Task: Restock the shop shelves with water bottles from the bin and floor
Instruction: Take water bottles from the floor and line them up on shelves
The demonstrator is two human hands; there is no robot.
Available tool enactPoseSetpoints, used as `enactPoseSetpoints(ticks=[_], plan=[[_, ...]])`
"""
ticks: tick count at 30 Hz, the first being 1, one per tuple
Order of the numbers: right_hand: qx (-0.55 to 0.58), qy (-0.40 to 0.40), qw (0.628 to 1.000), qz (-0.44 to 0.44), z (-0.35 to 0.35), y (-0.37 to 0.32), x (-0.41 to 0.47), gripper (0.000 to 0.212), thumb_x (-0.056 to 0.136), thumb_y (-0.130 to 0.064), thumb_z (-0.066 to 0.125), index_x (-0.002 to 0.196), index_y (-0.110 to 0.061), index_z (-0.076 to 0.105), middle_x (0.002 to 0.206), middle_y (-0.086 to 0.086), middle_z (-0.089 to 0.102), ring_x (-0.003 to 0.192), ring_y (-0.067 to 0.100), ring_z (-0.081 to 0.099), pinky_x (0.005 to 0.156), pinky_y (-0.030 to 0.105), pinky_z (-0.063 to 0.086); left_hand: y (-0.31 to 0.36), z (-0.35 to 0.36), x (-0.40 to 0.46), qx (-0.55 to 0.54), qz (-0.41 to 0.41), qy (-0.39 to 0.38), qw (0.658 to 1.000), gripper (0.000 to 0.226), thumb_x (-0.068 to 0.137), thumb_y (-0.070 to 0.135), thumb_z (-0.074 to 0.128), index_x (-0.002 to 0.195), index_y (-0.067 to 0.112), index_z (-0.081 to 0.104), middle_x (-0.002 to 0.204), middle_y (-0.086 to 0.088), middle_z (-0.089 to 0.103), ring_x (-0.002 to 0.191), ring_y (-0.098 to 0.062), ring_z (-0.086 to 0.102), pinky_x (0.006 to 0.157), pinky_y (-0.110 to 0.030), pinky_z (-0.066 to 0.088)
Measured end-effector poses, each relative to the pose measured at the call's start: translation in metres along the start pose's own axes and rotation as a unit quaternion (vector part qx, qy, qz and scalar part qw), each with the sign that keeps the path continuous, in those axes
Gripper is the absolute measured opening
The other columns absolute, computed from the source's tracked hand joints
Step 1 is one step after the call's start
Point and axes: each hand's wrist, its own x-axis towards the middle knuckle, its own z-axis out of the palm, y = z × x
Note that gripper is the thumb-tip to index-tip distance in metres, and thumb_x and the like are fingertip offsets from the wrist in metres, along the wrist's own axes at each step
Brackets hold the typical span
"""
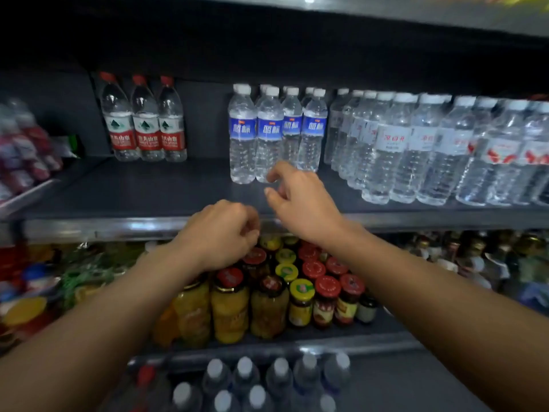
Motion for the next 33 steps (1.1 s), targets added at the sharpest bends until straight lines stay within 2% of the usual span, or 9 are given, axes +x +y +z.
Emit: enactPoseSetpoints(ticks=[3, 7, 10, 13, 16, 18, 23, 29, 33], plan=[[-0.004, -0.035, 0.999, -0.02, 0.008, -0.002, -0.061, 0.021, 0.089, -0.026, 0.054, 0.108, -0.016, 0.054, 0.09, 0.003, 0.063, 0.09, 0.03, 0.059, 0.071, 0.037, 0.046, 0.005, 0.028, -0.035, -0.012, 0.003, -0.039, 0.999, 0.012, 0.087, 0.032, 0.057, 0.092, 0.025, 0.065, 0.085, 0.006, 0.065, 0.091, -0.023, 0.063, 0.077, -0.038, 0.052], [0.007, -0.103, 0.995, -0.005, 0.027, 0.012, -0.138, 0.02, 0.088, -0.025, 0.054, 0.107, -0.017, 0.052, 0.095, 0.003, 0.061, 0.086, 0.03, 0.059, 0.064, 0.035, 0.045, 0.012, 0.079, -0.079, -0.029, 0.002, -0.107, 0.994, 0.006, 0.088, 0.03, 0.057, 0.084, 0.027, 0.06, 0.064, 0.014, 0.048, 0.078, -0.019, 0.06, 0.067, -0.031, 0.048], [-0.015, -0.196, 0.98, 0.015, 0.046, 0.032, -0.193, 0.019, 0.091, -0.025, 0.051, 0.107, -0.016, 0.05, 0.098, 0.006, 0.059, 0.087, 0.032, 0.058, 0.062, 0.037, 0.043, 0.02, 0.122, -0.108, -0.053, -0.001, -0.173, 0.983, 0.013, 0.091, 0.03, 0.055, 0.079, 0.028, 0.057, 0.074, 0.009, 0.055, 0.076, -0.018, 0.057, 0.067, -0.035, 0.05], [-0.046, -0.285, 0.957, 0.043, 0.064, 0.054, -0.242, 0.02, 0.092, -0.024, 0.048, 0.109, -0.015, 0.047, 0.11, 0.009, 0.058, 0.096, 0.033, 0.057, 0.063, 0.034, 0.038, 0.029, 0.168, -0.131, -0.052, -0.014, -0.233, 0.971, 0.023, 0.091, 0.029, 0.052, 0.068, 0.027, 0.048, 0.075, 0.004, 0.05, 0.077, -0.023, 0.053, 0.07, -0.04, 0.05], [-0.051, -0.38, 0.92, 0.082, 0.079, 0.072, -0.287, 0.022, 0.092, -0.024, 0.047, 0.112, -0.014, 0.046, 0.117, 0.013, 0.055, 0.102, 0.037, 0.057, 0.075, 0.039, 0.048, 0.043, 0.214, -0.152, -0.074, -0.021, -0.295, 0.952, 0.011, 0.09, 0.028, 0.052, 0.082, 0.022, 0.056, 0.091, -0.002, 0.06, 0.088, -0.025, 0.059, 0.075, -0.039, 0.051], [-0.054, -0.411, 0.903, 0.114, 0.086, 0.083, -0.311, 0.025, 0.092, -0.025, 0.047, 0.115, -0.015, 0.046, 0.121, 0.014, 0.055, 0.106, 0.036, 0.057, 0.08, 0.038, 0.047, 0.052, 0.242, -0.165, -0.085, -0.019, -0.325, 0.942, 0.013, 0.089, 0.027, 0.052, 0.092, 0.02, 0.062, 0.1, -0.003, 0.064, 0.094, -0.024, 0.061, 0.077, -0.034, 0.05], [-0.068, -0.423, 0.888, 0.166, 0.101, 0.114, -0.339, 0.031, 0.091, -0.031, 0.05, 0.117, -0.014, 0.046, 0.12, 0.013, 0.059, 0.107, 0.034, 0.058, 0.082, 0.035, 0.046, 0.064, 0.295, -0.179, -0.084, -0.013, -0.398, 0.913, 0.007, 0.092, 0.029, 0.053, 0.091, 0.024, 0.058, 0.109, -0.003, 0.064, 0.101, -0.022, 0.06, 0.083, -0.03, 0.047], [-0.048, -0.352, 0.91, 0.215, 0.126, 0.142, -0.323, 0.051, 0.087, -0.039, 0.059, 0.123, -0.012, 0.032, 0.107, 0.017, 0.062, 0.096, 0.038, 0.061, 0.071, 0.038, 0.044, 0.059, 0.331, -0.178, -0.084, -0.035, -0.437, 0.895, 0.018, 0.091, 0.031, 0.055, 0.106, 0.022, 0.06, 0.115, -0.003, 0.062, 0.104, -0.025, 0.059, 0.086, -0.033, 0.048], [-0.045, -0.333, 0.921, 0.196, 0.144, 0.152, -0.309, 0.059, 0.085, -0.044, 0.062, 0.125, -0.016, 0.029, 0.109, 0.015, 0.061, 0.097, 0.039, 0.06, 0.066, 0.035, 0.038, 0.053, 0.343, -0.178, -0.086, -0.051, -0.435, 0.895, 0.02, 0.089, 0.033, 0.056, 0.106, 0.025, 0.061, 0.114, -0.001, 0.064, 0.106, -0.023, 0.06, 0.087, -0.032, 0.048]])
